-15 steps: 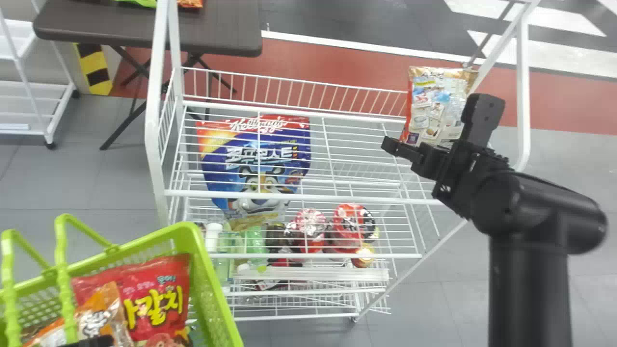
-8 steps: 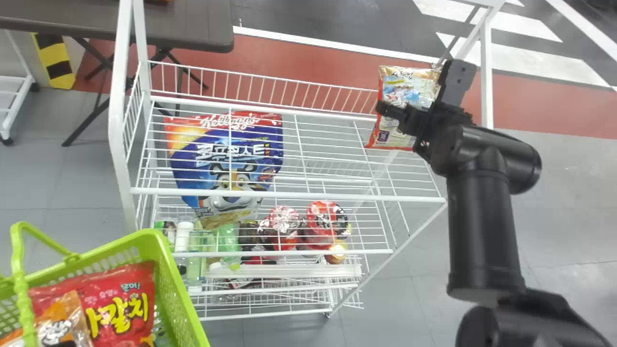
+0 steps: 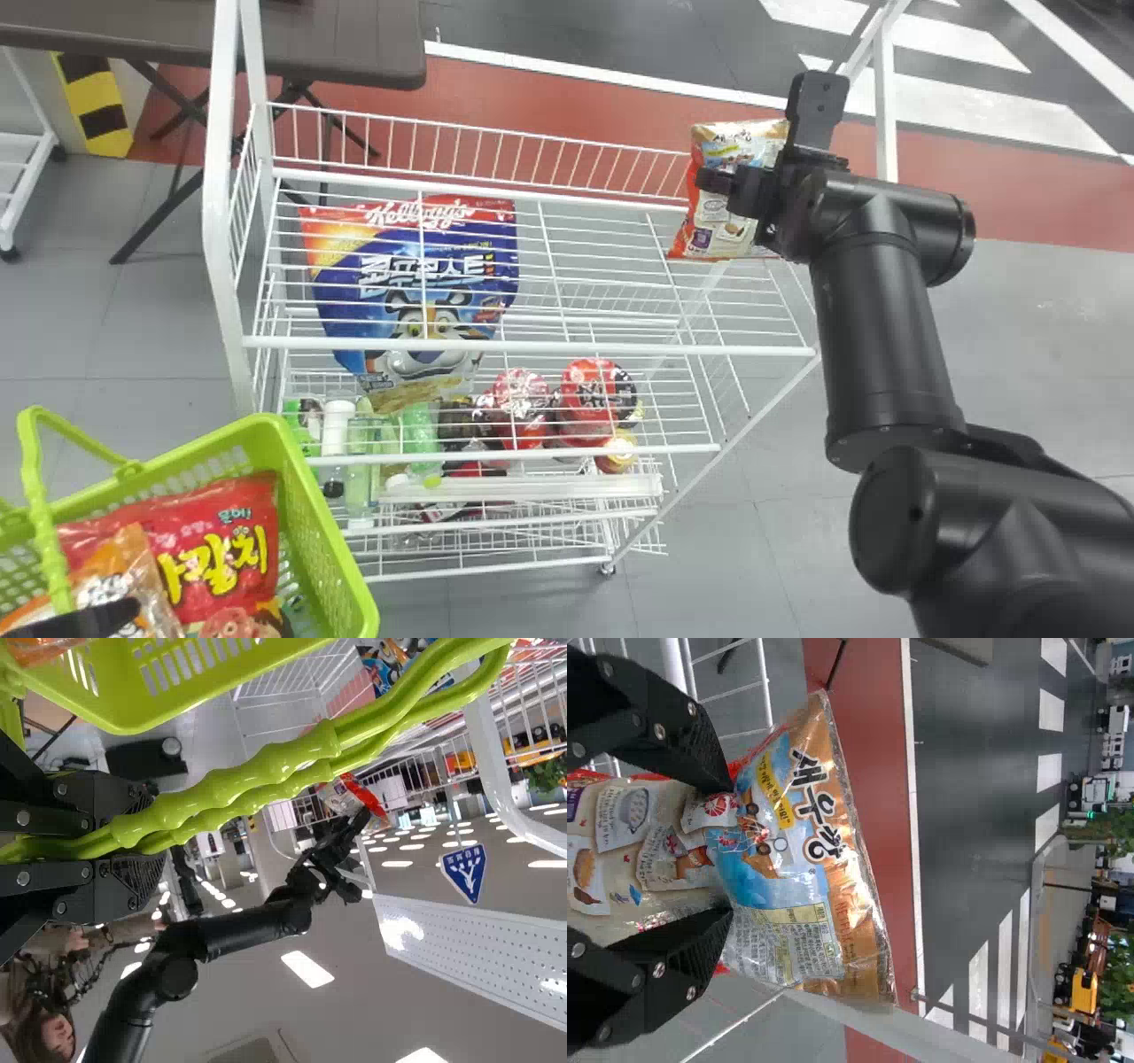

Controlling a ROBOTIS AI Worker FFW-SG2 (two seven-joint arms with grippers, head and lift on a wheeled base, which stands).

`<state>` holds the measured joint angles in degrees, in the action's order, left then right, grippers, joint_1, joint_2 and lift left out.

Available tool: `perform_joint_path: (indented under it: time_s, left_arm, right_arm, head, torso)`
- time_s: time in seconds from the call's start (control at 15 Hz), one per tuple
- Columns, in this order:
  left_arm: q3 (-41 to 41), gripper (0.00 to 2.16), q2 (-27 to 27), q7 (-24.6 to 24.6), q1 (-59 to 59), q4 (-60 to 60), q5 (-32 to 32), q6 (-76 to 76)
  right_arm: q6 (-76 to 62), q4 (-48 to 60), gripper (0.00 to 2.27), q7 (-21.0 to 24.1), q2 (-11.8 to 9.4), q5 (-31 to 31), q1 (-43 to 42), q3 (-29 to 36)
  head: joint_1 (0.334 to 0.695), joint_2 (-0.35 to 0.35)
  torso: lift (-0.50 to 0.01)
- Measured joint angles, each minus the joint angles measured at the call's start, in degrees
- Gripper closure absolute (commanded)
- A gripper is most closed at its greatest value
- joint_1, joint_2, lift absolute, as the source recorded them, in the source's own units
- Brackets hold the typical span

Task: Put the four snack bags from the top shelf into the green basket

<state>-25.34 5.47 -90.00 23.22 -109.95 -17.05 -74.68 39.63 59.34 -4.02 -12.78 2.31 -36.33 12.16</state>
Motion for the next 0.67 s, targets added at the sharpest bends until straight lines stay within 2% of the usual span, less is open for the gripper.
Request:
perform_joint_path:
  time_s: [0.33,0.67]
  left_arm:
    - [-1.5,2.15,-0.1,0.0,0.1,-0.1,-0.7,0.0]
    - [-2.5,2.15,0.0,0.0,0.2,-0.7,-1.4,-0.1]
  right_arm:
    - [2.5,11.5,2.25,0.2,0.5,-5.1,5.6,0.7]
    - [15.6,38.9,2.25,0.4,0.5,-16.8,17.6,2.1]
  head:
    - [0.695,-0.290]
    - [0.695,-0.240]
  torso:
    - [0.000]
    - [0.000]
